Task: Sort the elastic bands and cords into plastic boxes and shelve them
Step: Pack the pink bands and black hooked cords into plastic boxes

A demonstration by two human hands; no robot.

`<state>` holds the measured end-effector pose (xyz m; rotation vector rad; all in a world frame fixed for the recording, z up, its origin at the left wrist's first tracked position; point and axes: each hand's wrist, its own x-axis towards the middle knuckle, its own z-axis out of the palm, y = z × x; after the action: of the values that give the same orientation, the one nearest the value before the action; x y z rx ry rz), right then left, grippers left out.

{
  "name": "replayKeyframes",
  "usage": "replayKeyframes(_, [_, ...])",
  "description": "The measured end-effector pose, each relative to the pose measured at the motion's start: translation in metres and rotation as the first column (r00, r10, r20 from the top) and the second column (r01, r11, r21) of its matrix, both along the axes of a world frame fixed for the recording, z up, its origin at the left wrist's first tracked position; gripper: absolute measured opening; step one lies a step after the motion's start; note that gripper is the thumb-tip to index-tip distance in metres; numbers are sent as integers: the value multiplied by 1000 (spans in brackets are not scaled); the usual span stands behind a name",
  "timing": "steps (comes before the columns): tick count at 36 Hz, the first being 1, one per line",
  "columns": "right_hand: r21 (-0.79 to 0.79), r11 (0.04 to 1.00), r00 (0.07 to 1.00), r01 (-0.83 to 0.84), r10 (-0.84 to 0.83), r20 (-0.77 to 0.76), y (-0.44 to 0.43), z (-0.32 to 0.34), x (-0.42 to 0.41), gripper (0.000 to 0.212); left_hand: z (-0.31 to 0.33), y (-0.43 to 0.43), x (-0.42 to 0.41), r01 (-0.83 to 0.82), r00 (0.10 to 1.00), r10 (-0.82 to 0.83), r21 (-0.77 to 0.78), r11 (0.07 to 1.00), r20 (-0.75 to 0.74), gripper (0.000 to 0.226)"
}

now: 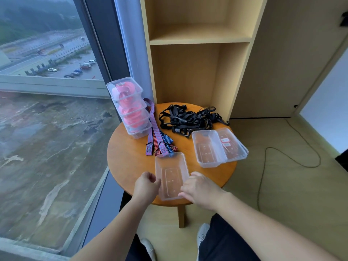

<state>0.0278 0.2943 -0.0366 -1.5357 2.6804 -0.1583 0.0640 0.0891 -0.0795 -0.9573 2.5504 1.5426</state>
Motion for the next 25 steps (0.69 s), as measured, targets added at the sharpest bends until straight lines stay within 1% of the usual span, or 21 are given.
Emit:
replayKeyframes(2, [21,1000,1000,16,-16,-12,2,0,-3,41,1,0,-2,6,1000,-5,-66,998,5,17])
replayKeyframes(4, [23,999,999,34,-33,-14,4,2,-8,42,4,-2,-6,20,1000,-21,-153,988,-5,27])
replayKeyframes(5, [31,999,999,41,-41,-15,5,3,-10,43,6,-3,-9,31,999,-34,-184,982,-14,29])
replayKeyframes(7, [39,998,998,57,-56,-14,7,5,-16,43,13,-4,-16,53,997,-63,-212,976,-39,25])
replayKeyframes(10, [23,995,995,98,-98,2,10,14,-30,42,26,-5,-29,83,990,-106,-221,972,-97,13])
replayKeyframes(12, [31,990,991,134,-134,4,12,21,-45,40,33,-5,-38,110,979,-147,-242,964,-140,9])
replayKeyframes(17, [5,961,959,278,-278,60,13,39,-96,32,41,-7,-63,154,954,-214,-271,950,-209,10])
replayKeyframes(20, [1,919,909,395,-391,142,10,45,-132,27,42,-10,-78,171,946,-235,-272,947,-223,12])
replayKeyframes(22, [9,887,874,461,-456,171,3,46,-156,24,41,-14,-88,180,943,-241,-258,949,-229,13])
replayKeyframes(25, [50,872,853,487,-488,185,-12,43,-186,23,39,-20,-103,194,939,-250,-233,953,-238,15])
